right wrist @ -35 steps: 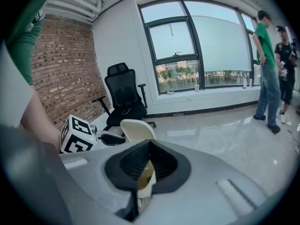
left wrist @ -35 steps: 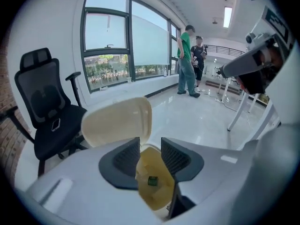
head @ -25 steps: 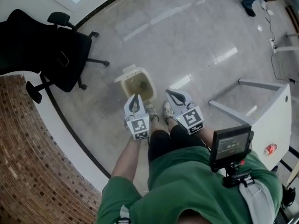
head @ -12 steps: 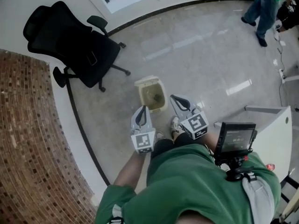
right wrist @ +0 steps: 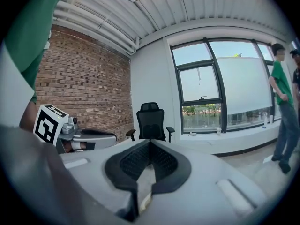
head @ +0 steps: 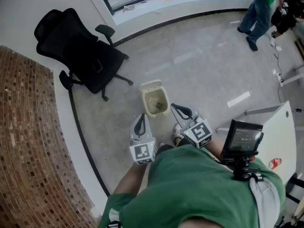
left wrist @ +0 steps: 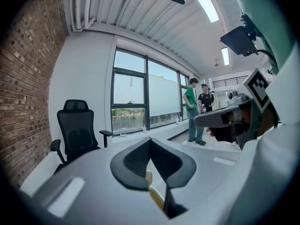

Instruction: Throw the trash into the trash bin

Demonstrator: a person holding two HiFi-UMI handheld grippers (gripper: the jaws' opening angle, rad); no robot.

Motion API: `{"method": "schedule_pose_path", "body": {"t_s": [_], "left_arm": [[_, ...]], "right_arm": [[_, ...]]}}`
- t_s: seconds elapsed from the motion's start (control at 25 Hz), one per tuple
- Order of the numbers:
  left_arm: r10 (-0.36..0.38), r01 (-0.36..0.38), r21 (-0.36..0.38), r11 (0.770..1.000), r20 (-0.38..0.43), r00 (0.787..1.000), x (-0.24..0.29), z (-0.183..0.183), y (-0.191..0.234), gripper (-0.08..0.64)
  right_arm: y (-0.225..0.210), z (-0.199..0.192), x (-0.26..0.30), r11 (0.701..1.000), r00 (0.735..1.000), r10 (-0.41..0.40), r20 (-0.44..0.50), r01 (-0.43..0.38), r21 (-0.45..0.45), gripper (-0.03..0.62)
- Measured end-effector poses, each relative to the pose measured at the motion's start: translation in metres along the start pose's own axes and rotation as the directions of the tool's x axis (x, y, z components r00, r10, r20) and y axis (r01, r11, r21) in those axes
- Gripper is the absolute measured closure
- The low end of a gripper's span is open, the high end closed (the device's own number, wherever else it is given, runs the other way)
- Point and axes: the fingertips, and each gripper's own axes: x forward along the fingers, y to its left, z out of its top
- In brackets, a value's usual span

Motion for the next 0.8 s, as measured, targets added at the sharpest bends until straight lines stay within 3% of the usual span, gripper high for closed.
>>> {"method": "schedule_pose_path", "body": {"t_s": [0.16,0.8], "left_arm": [[-0.024,0.024,-0.033,0.999,0.017,1.000,-0.041,0.001,0.003,0.554],[-0.051,0.050,-0.052,0.997,-0.004,0.999,-0.050,-0.001,-0.012,0.554]], "right_arm": [[0.038,0.009,-0.022,1.000,1.000,-0.024,0.018,0.024,-0.012,0.589],[0.052,0.004,-0.035,0.998,0.999,-0.042,0.032,0.041,0.037,0.589]]}}
